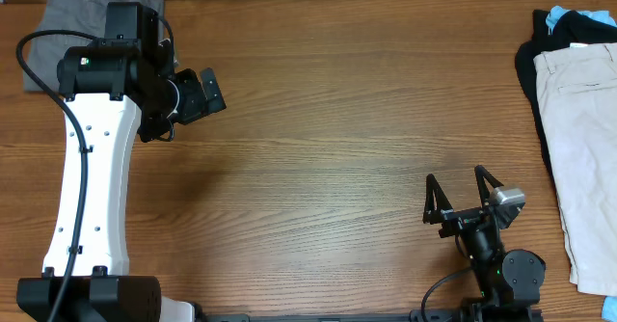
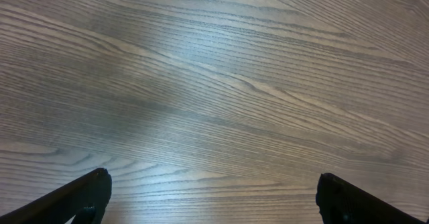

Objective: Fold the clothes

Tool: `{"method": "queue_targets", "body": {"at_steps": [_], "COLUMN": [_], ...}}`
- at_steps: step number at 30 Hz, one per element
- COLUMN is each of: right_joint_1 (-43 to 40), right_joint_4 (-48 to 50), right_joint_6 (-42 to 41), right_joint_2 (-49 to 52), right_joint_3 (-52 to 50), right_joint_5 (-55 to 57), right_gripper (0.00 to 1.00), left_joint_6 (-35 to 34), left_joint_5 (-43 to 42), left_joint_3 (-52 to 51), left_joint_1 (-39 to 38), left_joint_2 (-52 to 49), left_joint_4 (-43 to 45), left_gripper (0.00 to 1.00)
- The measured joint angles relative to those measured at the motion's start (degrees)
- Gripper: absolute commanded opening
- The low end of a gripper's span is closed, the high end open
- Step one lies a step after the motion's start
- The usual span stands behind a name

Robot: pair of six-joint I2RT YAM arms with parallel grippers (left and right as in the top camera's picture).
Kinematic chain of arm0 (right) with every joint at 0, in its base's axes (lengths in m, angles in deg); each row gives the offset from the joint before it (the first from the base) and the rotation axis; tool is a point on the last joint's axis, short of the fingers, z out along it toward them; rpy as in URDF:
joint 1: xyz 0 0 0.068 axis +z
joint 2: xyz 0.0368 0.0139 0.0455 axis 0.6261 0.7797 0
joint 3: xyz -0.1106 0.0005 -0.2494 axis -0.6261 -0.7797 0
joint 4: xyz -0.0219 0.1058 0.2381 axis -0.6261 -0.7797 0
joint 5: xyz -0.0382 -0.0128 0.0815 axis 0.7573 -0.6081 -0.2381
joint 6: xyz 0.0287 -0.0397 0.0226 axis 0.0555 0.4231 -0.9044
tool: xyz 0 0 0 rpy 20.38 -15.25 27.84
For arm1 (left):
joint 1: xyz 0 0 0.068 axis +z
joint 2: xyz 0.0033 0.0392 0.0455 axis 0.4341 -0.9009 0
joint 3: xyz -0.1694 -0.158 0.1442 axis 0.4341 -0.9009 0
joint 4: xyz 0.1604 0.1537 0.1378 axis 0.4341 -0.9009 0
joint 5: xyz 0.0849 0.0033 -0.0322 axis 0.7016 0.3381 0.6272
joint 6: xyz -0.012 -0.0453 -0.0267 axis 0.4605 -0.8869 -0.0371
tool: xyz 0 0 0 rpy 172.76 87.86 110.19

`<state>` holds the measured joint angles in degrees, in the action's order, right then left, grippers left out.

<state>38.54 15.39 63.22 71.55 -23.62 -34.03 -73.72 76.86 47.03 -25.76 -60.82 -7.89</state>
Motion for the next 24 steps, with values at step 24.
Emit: {"method": "queue_targets", "body": {"at_steps": [24], "right_joint_1": [0.0], "right_joint_4": [0.0], "right_joint_6": [0.0], "right_joint_2": [0.0], "right_joint_3": [0.0], "right_joint_5": [0.0], "right_gripper": [1.0], "left_joint_6": [0.0], "left_joint_5": [5.0], "left_joint_3": [-23.8], "left_joint_1": [-4.1], "left_joint_2": [23.9], "left_joint_4": [13.5], "left_gripper": [1.0]}}
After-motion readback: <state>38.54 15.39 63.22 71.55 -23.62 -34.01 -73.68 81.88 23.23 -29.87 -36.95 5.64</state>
